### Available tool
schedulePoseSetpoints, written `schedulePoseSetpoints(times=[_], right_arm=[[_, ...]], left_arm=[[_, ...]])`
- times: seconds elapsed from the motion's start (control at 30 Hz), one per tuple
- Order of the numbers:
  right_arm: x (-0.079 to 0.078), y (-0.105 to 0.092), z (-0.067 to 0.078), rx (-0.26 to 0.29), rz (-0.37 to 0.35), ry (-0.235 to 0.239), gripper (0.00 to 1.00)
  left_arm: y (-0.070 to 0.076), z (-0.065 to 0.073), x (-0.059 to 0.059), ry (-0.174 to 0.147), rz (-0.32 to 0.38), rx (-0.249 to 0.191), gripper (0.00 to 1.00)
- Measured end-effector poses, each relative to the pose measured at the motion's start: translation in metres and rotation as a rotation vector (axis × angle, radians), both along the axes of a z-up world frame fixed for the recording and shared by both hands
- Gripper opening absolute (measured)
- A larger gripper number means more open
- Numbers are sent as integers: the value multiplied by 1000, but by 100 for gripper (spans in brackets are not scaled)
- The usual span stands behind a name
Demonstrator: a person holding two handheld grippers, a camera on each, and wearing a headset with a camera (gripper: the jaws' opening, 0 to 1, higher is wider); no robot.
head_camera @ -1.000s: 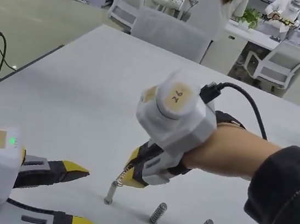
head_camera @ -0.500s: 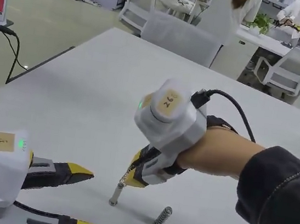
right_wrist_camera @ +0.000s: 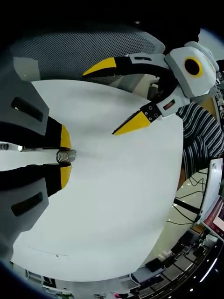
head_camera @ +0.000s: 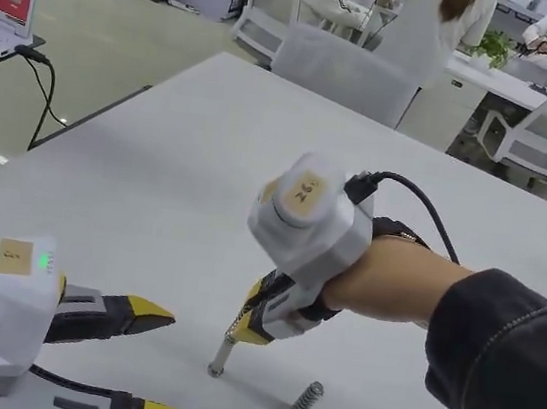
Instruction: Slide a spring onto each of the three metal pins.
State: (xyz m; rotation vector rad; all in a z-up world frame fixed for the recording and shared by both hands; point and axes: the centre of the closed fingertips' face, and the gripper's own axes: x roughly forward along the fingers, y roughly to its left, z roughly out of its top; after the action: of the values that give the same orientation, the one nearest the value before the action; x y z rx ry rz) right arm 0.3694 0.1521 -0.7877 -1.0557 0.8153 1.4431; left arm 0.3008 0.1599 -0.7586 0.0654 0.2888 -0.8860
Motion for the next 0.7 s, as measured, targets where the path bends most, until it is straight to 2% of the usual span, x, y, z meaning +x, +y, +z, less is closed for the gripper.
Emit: schedulePoseSetpoints(times=[0.4, 0.7], right_arm=[[-3, -2, 1, -16, 6, 4, 8], [-3, 2, -4, -21, 7, 10, 8]], left_arm=[[0, -1, 1, 2, -2, 7, 51], [2, -2, 2, 2, 4, 5, 51]])
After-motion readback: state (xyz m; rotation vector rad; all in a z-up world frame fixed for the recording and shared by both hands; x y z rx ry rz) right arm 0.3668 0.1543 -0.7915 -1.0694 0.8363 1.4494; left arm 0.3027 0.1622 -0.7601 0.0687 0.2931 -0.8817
